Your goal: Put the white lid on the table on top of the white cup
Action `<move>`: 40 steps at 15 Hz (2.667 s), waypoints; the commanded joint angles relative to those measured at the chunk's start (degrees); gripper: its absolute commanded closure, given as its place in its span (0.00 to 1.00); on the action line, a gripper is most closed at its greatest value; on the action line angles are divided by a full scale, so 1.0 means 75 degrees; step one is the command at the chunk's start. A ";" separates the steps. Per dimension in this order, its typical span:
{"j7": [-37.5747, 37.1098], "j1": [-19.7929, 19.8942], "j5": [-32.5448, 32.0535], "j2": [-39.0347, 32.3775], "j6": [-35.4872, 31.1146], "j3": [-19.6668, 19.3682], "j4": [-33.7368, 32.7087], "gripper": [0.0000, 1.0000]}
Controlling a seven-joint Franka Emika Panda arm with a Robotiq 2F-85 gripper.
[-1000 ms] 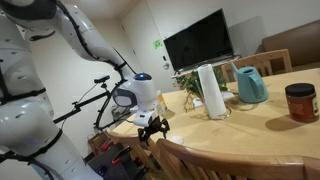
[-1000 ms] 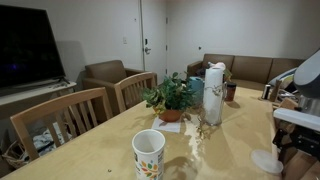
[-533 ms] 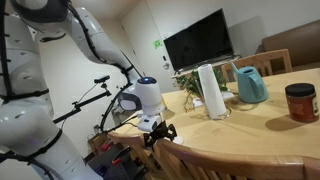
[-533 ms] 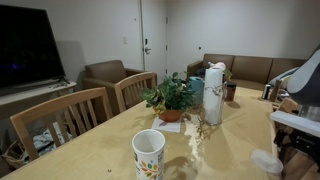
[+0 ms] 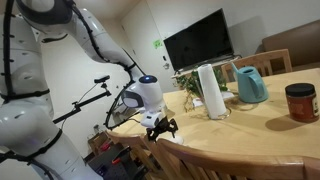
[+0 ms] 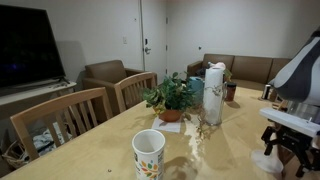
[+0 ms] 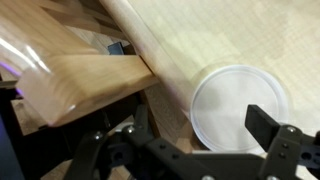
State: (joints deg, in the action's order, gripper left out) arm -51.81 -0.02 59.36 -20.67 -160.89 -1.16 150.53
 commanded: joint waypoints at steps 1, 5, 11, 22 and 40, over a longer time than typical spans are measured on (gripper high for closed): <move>0.0511 0.0144 0.0537 -0.0242 -0.0072 0.0283 -0.0229 0.00; 0.0669 0.0107 0.0764 -0.0527 -0.0175 0.0300 -0.0307 0.00; 0.0755 0.0221 0.0882 -0.0753 -0.0225 0.0241 -0.0320 0.00; 0.0738 0.0324 0.0880 -0.0700 -0.0361 0.0285 -0.0297 0.00; 0.2182 0.0411 0.2424 -0.0578 -0.0297 0.0392 -0.0276 0.98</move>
State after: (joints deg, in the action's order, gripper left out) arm -38.62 1.95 74.57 -25.40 -162.26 1.25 148.66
